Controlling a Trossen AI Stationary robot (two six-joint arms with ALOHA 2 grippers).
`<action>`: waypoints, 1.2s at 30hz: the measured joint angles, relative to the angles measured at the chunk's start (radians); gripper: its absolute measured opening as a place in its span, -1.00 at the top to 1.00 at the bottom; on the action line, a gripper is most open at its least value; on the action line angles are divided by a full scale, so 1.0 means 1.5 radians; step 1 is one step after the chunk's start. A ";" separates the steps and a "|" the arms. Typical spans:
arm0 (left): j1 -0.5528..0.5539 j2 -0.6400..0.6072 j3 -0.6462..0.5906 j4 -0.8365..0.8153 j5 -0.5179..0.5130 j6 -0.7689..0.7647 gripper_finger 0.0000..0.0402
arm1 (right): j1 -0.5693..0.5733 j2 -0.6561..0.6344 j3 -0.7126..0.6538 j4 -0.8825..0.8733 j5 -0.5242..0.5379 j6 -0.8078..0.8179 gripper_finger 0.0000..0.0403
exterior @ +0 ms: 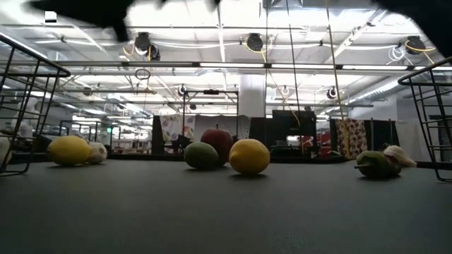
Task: Sort produce into baskets
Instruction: Put the bottom lemon into the right gold wire basket
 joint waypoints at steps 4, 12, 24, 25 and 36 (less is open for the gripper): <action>0.000 0.004 -0.001 0.085 0.001 0.088 -0.37 | 0.016 -0.133 0.003 -0.283 0.021 -0.070 -0.58; 0.000 0.048 -0.002 0.278 0.002 0.253 -0.37 | 0.056 -0.266 -0.001 -0.667 0.151 -0.083 -0.55; 0.020 0.164 -0.002 0.327 0.083 0.198 -0.37 | 0.068 -0.524 -0.378 -0.556 0.250 -0.007 -0.55; 0.026 0.178 -0.002 0.335 0.090 0.198 -0.37 | 0.065 -0.545 -0.427 -0.529 0.249 0.000 -0.55; 0.108 0.367 0.006 0.630 0.268 0.292 -0.37 | 0.013 -0.707 -0.692 -0.340 0.248 0.001 -0.55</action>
